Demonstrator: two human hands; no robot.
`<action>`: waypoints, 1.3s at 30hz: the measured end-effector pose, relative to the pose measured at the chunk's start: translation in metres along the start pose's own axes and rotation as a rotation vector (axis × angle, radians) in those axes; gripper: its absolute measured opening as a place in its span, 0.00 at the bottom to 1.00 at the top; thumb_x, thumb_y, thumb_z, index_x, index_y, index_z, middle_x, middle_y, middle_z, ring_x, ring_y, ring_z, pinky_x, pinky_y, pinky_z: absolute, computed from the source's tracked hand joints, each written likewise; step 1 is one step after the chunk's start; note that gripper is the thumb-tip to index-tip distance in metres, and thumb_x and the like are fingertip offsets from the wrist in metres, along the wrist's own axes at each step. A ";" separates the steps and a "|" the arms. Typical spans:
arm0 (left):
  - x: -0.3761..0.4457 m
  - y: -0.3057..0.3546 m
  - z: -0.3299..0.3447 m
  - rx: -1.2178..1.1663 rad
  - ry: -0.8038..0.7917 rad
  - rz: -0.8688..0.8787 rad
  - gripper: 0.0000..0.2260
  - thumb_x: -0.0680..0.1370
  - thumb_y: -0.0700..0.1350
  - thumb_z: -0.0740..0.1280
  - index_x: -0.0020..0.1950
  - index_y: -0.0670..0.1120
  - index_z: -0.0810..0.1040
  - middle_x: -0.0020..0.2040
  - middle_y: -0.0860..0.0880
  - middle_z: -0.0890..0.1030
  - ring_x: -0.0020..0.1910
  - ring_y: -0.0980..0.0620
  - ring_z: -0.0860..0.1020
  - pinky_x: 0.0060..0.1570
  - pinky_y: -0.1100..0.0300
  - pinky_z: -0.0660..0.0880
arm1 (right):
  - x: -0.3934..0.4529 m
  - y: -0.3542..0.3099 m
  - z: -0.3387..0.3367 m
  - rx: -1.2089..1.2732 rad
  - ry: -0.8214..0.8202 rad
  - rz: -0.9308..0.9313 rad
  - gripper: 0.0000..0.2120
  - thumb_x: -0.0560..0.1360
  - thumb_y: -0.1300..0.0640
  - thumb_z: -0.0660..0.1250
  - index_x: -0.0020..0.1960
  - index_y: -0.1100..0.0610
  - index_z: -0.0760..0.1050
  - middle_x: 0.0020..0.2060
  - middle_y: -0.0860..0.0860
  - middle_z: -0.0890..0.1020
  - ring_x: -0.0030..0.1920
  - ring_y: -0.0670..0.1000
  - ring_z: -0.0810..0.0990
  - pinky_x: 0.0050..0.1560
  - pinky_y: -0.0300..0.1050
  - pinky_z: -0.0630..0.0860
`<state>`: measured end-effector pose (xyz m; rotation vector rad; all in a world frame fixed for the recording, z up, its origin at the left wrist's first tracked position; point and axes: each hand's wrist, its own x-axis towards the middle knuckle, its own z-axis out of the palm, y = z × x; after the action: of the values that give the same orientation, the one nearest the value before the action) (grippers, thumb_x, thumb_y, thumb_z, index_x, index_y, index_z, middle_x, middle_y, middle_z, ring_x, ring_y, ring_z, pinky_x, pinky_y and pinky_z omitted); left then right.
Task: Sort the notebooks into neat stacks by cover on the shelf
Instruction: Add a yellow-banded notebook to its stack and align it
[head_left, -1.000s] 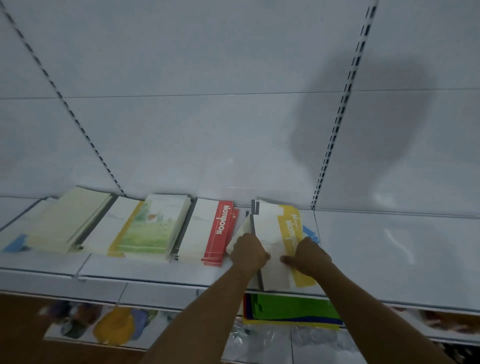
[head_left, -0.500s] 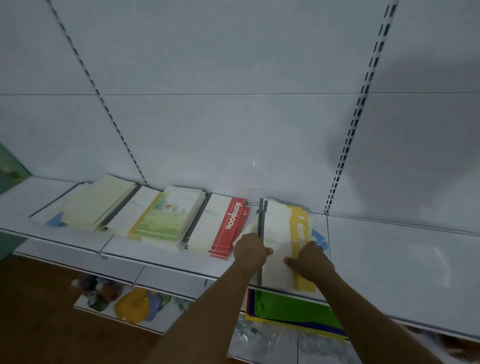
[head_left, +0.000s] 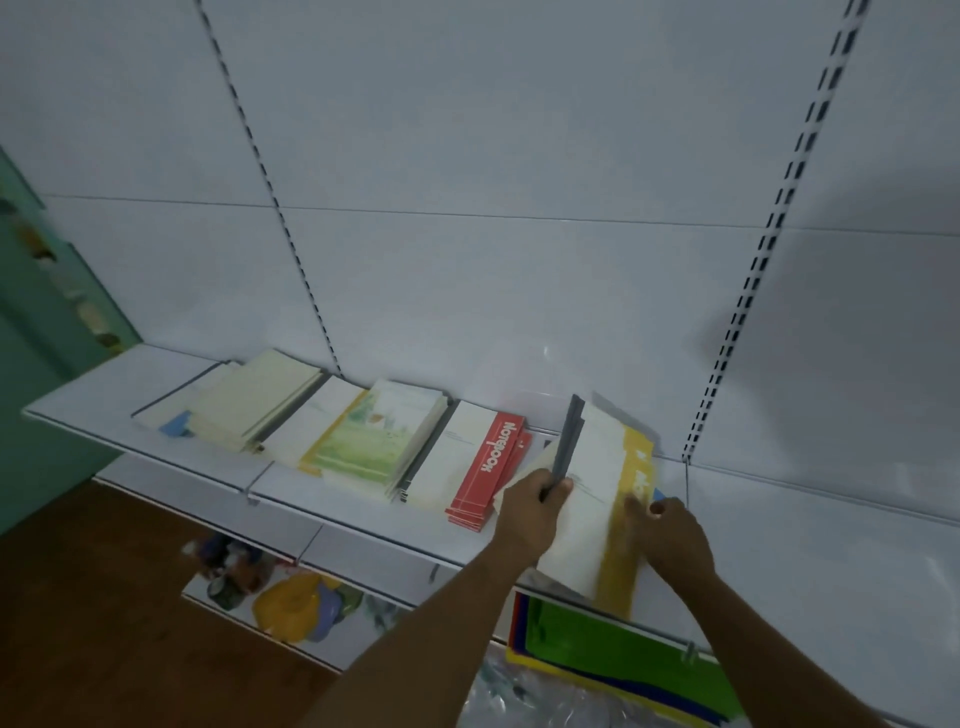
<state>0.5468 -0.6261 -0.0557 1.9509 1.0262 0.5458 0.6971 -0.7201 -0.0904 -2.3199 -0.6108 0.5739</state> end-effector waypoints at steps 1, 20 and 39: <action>0.000 0.002 -0.003 -0.029 0.008 0.025 0.14 0.81 0.51 0.61 0.38 0.46 0.68 0.32 0.52 0.68 0.31 0.59 0.66 0.32 0.68 0.63 | 0.000 -0.004 -0.002 0.045 0.000 -0.022 0.26 0.76 0.37 0.60 0.54 0.62 0.75 0.49 0.57 0.81 0.48 0.57 0.80 0.48 0.47 0.74; -0.023 -0.028 -0.121 -0.119 0.361 -0.139 0.11 0.77 0.49 0.67 0.53 0.45 0.70 0.47 0.47 0.80 0.47 0.48 0.80 0.47 0.49 0.79 | -0.029 -0.150 0.064 0.321 -0.159 -0.366 0.13 0.80 0.51 0.58 0.53 0.62 0.70 0.48 0.60 0.78 0.54 0.61 0.77 0.50 0.48 0.69; -0.176 -0.181 -0.375 -0.065 0.900 -0.445 0.08 0.81 0.51 0.60 0.52 0.47 0.67 0.45 0.49 0.75 0.44 0.53 0.76 0.41 0.59 0.77 | -0.239 -0.350 0.291 0.090 -0.604 -0.737 0.18 0.79 0.50 0.59 0.64 0.60 0.70 0.57 0.60 0.78 0.57 0.61 0.76 0.51 0.49 0.70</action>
<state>0.1074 -0.5361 -0.0001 1.3197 1.8936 1.2150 0.2546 -0.4775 0.0084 -1.6298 -1.5831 0.8983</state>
